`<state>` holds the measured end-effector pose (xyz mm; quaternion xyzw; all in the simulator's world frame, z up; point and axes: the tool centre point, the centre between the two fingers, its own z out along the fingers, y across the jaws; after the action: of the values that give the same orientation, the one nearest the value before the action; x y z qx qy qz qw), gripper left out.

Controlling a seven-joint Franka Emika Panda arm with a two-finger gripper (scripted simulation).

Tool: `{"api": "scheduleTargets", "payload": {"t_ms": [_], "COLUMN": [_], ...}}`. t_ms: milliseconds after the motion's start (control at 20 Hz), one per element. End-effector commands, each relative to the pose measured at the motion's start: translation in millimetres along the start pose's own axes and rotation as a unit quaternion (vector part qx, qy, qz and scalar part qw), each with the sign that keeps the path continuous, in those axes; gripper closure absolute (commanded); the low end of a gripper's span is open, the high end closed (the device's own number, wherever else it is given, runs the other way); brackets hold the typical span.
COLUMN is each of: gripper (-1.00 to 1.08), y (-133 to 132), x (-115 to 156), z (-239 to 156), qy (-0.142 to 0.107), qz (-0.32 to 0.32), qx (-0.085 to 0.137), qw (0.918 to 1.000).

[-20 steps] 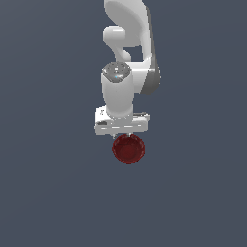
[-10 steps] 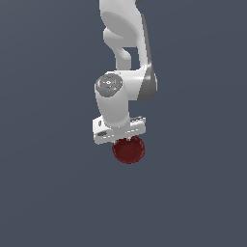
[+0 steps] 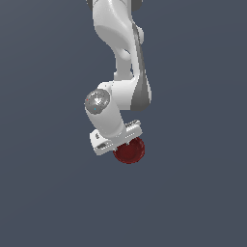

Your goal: Pick up the object and move it to a goal position.

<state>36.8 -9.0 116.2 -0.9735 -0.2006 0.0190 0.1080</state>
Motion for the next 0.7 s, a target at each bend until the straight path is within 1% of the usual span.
{"api": "scheduleTargets", "payload": {"t_ms": [0,350,650], "gripper": [-0.2,-0.2,-0.2], "y": [2.6,10.2,17.0], "x": [2.7,9.6,15.2], "z": [5.5,19.2,28.8], "qy": [0.002,0.015,0.036], "qz": [-0.024,-0.09,-0.146], "qx": [0.016,0.06,0.097], "qw": [0.9996,0.994,0.9839]}}
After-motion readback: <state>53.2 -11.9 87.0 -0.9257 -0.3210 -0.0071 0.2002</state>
